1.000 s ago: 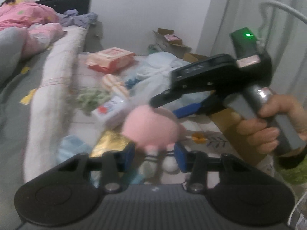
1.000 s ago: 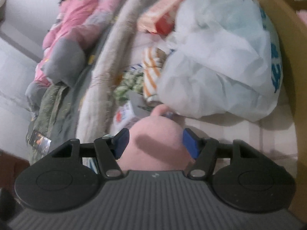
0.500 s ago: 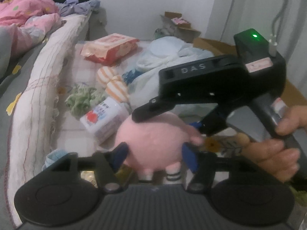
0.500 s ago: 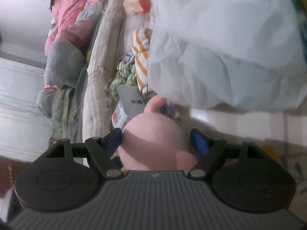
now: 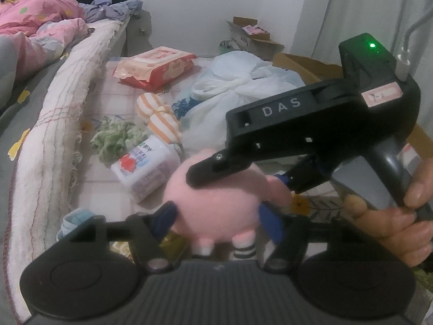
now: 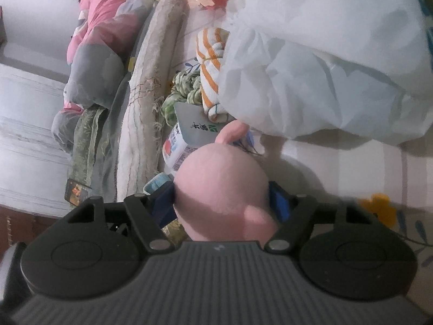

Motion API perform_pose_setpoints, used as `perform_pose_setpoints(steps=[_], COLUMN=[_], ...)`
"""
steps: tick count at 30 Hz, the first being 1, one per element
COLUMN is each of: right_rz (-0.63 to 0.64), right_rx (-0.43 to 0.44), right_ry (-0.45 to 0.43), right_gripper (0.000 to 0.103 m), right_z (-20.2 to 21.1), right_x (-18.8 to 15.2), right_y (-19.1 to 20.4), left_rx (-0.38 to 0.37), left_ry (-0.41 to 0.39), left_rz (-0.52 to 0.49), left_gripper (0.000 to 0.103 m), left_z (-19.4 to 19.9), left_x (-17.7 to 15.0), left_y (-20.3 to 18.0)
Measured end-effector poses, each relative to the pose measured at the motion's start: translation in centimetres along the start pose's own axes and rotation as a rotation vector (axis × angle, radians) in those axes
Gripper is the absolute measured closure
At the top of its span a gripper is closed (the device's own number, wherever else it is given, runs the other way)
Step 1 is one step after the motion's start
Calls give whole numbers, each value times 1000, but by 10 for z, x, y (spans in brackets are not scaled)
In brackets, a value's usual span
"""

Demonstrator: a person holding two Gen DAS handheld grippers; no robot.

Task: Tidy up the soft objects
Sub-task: 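Carry the pink plush toy with the right gripper over the cardboard box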

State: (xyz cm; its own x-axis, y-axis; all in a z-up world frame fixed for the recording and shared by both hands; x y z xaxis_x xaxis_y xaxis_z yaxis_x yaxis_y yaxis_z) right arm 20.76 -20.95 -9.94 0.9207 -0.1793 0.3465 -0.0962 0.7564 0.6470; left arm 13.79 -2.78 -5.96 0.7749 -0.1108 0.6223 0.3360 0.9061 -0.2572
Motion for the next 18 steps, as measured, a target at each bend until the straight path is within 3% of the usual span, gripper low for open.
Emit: perform_pose_setpoints(steps=[8,13,18], right_rz=[87,144,168], right_rx=[-16,-41,-126], right_ry=[-93,-214,-334], right_gripper=[33,34,34], right_z=[43,100,173], right_x=[-1,3,6], right_y=[26,42,35], left_rx=[-47,-121,-224], left_ry=[-98,-185,-204], left_rz=[-39,-104,-182], left_gripper=[35,34,34], left_z=[35,58,55], left_x=[11,34,59], left_y=[-18,-52,-105])
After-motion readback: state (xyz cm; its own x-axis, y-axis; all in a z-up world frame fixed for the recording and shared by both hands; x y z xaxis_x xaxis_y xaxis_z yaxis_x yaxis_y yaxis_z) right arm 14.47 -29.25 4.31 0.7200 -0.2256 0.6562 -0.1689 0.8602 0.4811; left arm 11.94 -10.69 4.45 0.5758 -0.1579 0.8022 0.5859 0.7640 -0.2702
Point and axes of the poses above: each gripper's, at about its wrist camera, not at the fingertips, and z roughly against the way its jaws point, y to its left, x to its top, the point moved 1 cm from there along -z, roughly the way its jaws point, and after that the axes turned 12 degrees about z, right-handed, at the moved point
